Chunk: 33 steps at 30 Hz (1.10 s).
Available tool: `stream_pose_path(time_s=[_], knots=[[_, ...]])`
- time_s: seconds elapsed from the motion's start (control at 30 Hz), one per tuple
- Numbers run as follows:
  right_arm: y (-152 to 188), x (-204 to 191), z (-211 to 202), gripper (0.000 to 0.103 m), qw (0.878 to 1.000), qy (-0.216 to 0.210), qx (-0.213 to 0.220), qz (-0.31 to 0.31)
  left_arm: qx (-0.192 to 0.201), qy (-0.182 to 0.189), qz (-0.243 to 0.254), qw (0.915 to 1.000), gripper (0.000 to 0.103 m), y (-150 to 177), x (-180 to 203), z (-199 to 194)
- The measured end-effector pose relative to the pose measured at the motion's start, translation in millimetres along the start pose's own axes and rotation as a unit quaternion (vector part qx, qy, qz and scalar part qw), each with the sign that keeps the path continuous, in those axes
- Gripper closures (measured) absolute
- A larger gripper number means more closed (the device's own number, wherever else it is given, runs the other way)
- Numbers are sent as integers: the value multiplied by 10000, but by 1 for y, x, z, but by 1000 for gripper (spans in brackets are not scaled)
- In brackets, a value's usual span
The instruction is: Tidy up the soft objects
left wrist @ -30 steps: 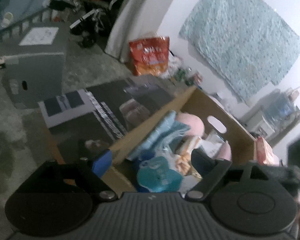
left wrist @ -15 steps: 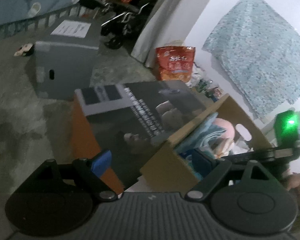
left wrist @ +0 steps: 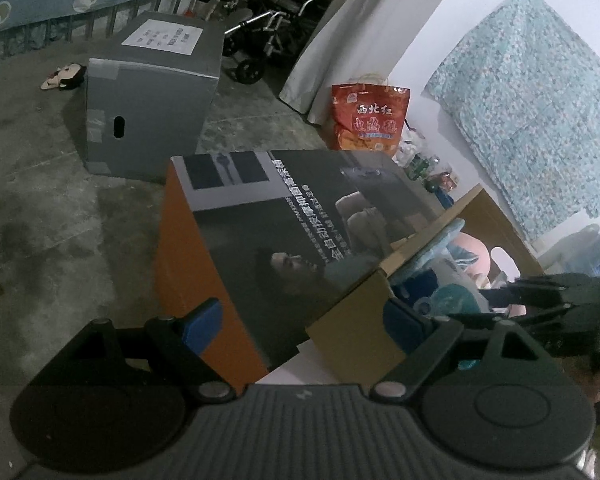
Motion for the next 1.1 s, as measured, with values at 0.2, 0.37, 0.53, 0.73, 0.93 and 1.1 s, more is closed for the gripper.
stream_pose_path(time_s=[0.2,0.37,0.53,0.73,0.93,1.1], knots=[[-2,-17,25,51,9983,31,-166,-555,-34,4,22,10000,14,0,1,1],[-9,-22,22,39,9991,38,64,-428,-50,21,19,10000,14,1,3,3],[-15,-6,-6,36,9987,-128,442,210,-76,106,115,9998,14,2,12,4],[3,10,-64,24,9887,-181,1120,982,-79,210,375,9990,14,3,29,2],[61,21,-133,19,9645,-21,1846,1888,-122,366,820,9959,13,9,60,-2],[139,24,-184,16,9298,333,2416,2755,-149,574,1464,9874,12,18,105,-6]])
Point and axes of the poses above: each gripper's, at about its wrist camera, not at the fingertips, and z roughly the way its jaws point, x to its right, y to its underside, the point moved 7 cm from there along z, roughly the way its jaws point, and after that the axes turned 3 degrees about y, right-handed, at the moved point
